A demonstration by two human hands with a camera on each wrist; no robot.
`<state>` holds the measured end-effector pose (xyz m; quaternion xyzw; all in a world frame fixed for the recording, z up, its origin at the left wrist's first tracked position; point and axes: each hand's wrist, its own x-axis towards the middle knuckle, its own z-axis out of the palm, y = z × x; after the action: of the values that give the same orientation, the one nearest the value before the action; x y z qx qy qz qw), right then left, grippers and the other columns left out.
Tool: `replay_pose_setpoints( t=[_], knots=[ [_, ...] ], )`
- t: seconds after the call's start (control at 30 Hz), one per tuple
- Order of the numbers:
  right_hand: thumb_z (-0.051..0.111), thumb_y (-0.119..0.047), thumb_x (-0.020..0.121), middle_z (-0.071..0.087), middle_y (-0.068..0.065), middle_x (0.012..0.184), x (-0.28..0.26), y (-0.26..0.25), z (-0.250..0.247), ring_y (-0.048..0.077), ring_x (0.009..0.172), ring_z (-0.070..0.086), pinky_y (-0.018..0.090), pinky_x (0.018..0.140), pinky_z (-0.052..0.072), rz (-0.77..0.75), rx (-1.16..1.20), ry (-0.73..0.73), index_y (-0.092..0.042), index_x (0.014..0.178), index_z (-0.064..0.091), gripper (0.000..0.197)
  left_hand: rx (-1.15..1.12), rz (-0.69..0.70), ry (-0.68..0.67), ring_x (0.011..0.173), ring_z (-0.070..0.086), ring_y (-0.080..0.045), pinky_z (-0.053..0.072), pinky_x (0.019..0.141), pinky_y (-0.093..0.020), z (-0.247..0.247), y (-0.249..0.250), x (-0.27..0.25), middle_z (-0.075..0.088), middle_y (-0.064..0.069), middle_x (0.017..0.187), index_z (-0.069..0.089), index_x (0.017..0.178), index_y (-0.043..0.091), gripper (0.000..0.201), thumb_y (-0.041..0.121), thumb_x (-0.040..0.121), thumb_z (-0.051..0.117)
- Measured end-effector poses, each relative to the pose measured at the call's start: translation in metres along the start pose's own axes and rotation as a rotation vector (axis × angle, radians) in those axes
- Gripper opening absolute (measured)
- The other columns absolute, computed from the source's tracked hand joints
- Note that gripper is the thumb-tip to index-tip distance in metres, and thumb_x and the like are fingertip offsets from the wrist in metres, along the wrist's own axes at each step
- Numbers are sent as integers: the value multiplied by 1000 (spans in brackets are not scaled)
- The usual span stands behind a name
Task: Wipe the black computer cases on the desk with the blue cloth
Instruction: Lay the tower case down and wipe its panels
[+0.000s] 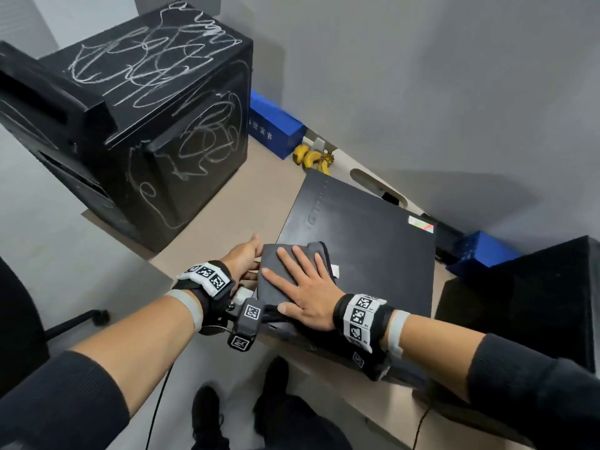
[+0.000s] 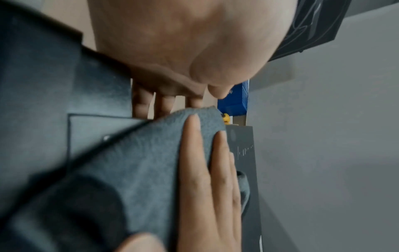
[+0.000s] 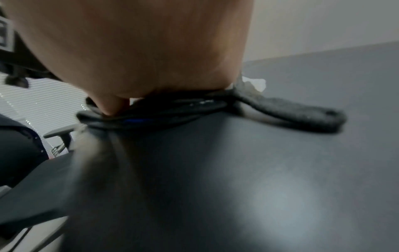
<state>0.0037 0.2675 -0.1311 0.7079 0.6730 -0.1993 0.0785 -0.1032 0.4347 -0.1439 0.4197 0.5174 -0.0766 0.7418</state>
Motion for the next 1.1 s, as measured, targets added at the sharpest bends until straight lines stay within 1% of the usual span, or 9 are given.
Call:
replay_pose_setpoints(
  t=[0.13, 0.27, 0.53, 0.6, 0.63, 0.7, 0.8, 0.93, 1.1],
  knots=[
    [28, -62, 96, -18, -4, 163, 48, 60, -25, 27, 149, -20, 64, 115, -10, 81, -3, 22, -49, 151, -5, 65, -58, 15, -5, 48, 45, -8, 34, 41, -16, 1, -10, 12, 66, -2, 79, 67, 123, 14, 55, 51, 107, 28],
    [29, -65, 95, -18, -6, 163, 107, 130, -61, 26, 149, -20, 65, 115, -5, 326, 89, 73, -52, 150, -4, 65, 43, 22, 22, 80, 64, -11, 48, 67, -24, 6, -15, 9, 73, 5, 109, 72, 115, 29, 31, 40, 104, 45],
    [29, -63, 96, -23, 1, 161, 91, 133, -61, 29, 146, -26, 61, 115, -11, 482, 203, 66, -48, 151, -6, 68, 257, 128, 99, 77, 55, -6, 40, 45, -5, 39, 21, -5, 65, 2, 102, 59, 113, 18, 21, 24, 108, 40],
    [32, -63, 96, -24, -1, 161, 52, 135, -47, 28, 147, -26, 60, 116, -11, 498, 201, 72, -49, 151, -6, 68, 308, 212, 55, 107, 60, -15, 44, 80, -8, 54, 32, 8, 61, 2, 123, 54, 132, 13, 37, 36, 107, 39],
    [32, -63, 95, -23, -1, 161, 31, 140, -39, 27, 147, -25, 60, 116, -10, 523, 207, 69, -50, 151, -6, 69, 347, 235, 34, 129, 51, -20, 38, 104, -19, 59, 35, 16, 51, -2, 144, 44, 145, 9, 56, 47, 103, 40],
    [31, -64, 95, -22, -1, 162, -11, 156, -24, 27, 147, -24, 60, 117, -8, 627, 242, 71, -50, 151, -5, 68, 396, 232, 77, 150, 26, -26, 19, 123, -37, 64, 40, 27, 25, -7, 162, 17, 159, 10, 85, 61, 96, 42],
    [30, -65, 95, -22, 0, 162, -65, 182, -8, 28, 148, -23, 59, 117, -6, 889, 314, 107, -47, 152, -2, 68, 450, 238, 166, 153, 13, -32, 11, 124, -44, 75, 46, 35, 10, -13, 167, -4, 160, 17, 91, 65, 95, 40],
    [29, -60, 97, -24, 9, 161, -52, 184, -15, 35, 147, -22, 62, 116, -6, 1082, 360, 88, -41, 154, -5, 69, 527, 207, 178, 153, 10, -33, 7, 124, -50, 76, 49, 32, 7, -11, 167, -1, 160, 27, 81, 69, 97, 28],
    [31, -56, 98, -23, 10, 161, 38, 165, -45, 39, 146, -22, 65, 113, -10, 929, 315, 114, -39, 154, -5, 68, 501, 218, 182, 154, 6, -32, 2, 124, -53, 72, 47, 40, 4, -8, 168, 4, 160, 31, 79, 74, 94, 18]
  ],
)
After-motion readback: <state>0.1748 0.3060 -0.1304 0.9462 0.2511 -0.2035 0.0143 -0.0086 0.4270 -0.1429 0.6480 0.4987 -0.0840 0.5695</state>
